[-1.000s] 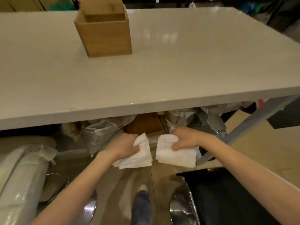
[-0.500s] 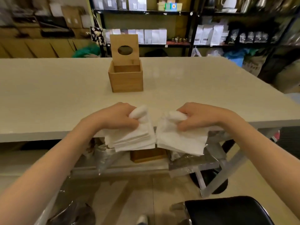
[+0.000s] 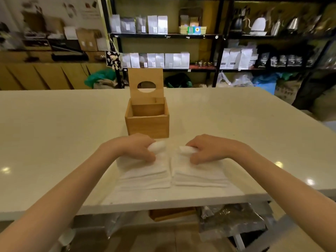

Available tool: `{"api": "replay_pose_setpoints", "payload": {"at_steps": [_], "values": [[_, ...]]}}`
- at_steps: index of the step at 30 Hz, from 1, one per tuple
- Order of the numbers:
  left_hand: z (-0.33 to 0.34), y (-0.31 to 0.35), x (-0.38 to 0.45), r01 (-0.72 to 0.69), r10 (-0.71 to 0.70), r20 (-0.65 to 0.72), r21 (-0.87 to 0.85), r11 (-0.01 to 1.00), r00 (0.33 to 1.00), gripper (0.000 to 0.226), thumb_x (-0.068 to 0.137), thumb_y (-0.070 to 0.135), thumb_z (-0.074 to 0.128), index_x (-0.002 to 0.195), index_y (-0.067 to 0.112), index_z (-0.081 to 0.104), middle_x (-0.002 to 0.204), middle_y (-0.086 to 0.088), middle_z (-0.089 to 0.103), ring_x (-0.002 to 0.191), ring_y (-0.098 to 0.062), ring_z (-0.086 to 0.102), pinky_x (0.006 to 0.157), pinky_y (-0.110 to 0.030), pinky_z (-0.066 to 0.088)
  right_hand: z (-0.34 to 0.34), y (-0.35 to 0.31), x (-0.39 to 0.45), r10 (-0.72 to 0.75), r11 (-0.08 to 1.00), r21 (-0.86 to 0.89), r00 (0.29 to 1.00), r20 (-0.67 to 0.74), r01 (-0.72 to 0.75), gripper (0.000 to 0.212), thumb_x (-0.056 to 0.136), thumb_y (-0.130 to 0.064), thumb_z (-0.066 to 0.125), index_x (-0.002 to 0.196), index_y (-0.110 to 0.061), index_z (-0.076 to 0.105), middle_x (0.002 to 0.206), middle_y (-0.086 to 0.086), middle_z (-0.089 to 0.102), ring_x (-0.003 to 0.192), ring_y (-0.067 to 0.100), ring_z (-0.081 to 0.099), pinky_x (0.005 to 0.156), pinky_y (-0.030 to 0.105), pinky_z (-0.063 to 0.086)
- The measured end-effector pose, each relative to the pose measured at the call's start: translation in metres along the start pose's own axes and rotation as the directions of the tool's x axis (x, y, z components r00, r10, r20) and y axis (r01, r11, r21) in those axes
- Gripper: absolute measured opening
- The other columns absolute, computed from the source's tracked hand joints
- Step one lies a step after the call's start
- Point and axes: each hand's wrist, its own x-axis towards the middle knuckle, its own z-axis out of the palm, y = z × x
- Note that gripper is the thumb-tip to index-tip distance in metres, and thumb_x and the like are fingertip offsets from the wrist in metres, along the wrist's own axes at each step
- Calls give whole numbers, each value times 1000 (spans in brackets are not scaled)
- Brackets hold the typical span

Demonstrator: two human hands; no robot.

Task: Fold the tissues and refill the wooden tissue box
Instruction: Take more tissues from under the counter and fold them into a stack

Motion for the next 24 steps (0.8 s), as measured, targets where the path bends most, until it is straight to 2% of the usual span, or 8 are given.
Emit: {"api": "replay_pose_setpoints", "payload": {"at_steps": [4,9,13,15,17,19,22,24], "values": [[-5,-8,16,-26,26,-31,14,1000,999,22,80,26,61,99,16,57,97,0,55,90,-17,51,75,-28,40,-4,6,16,-3,1000,2,1000,-4,3,12,80,-19,57,84,-8,55,74,0,51,69,19,48,59,31,34],[-6,-15,23,-72,69,-143,-10,997,987,45,78,24,65,120,23,49,115,4,55,101,-14,49,84,-25,40,-9,11,25,23,999,31,999,-42,-21,24,84,-21,53,107,-14,55,90,-1,56,78,15,50,65,26,39],[5,-23,17,-118,144,-291,104,988,946,54,79,32,63,128,28,42,128,9,47,113,-10,46,96,-25,41,-3,17,27,16,1000,-21,993,-118,-19,45,82,-19,56,126,-18,46,122,3,54,108,18,50,89,30,42],[14,-26,8,-200,250,-427,158,967,869,48,83,42,53,128,27,44,132,9,46,118,-9,44,99,-24,39,4,20,21,-17,999,-54,977,-210,6,53,83,-20,57,133,-20,40,134,1,46,122,17,40,98,27,35],[23,-28,-2,-268,321,-508,177,947,799,55,84,57,32,127,27,49,137,7,46,125,-10,42,102,-21,32,15,21,13,-103,994,-74,917,-385,81,52,88,-25,51,137,-21,36,142,-2,40,131,13,32,101,20,25],[36,-28,-10,-298,342,-483,168,940,806,67,82,64,11,133,32,41,147,12,34,135,-4,26,109,-22,18,28,18,4,-165,986,-111,852,-497,126,52,91,-40,36,141,-24,31,149,-8,31,137,8,23,106,14,12],[61,-26,-18,-258,294,-359,146,955,886,64,81,63,3,141,41,5,149,25,-7,136,9,-13,112,-22,-11,48,12,-7,-146,986,-130,909,-391,102,63,88,-56,10,146,-32,7,150,-21,-3,140,-4,-6,109,11,-13],[72,-25,-21,-229,269,-309,162,960,912,65,80,63,1,139,41,-10,149,24,-17,134,10,-22,111,-22,-16,60,9,-10,-113,982,-176,955,-275,65,63,87,-55,5,145,-32,-6,151,-19,-15,138,-5,-19,110,17,-18]]}}
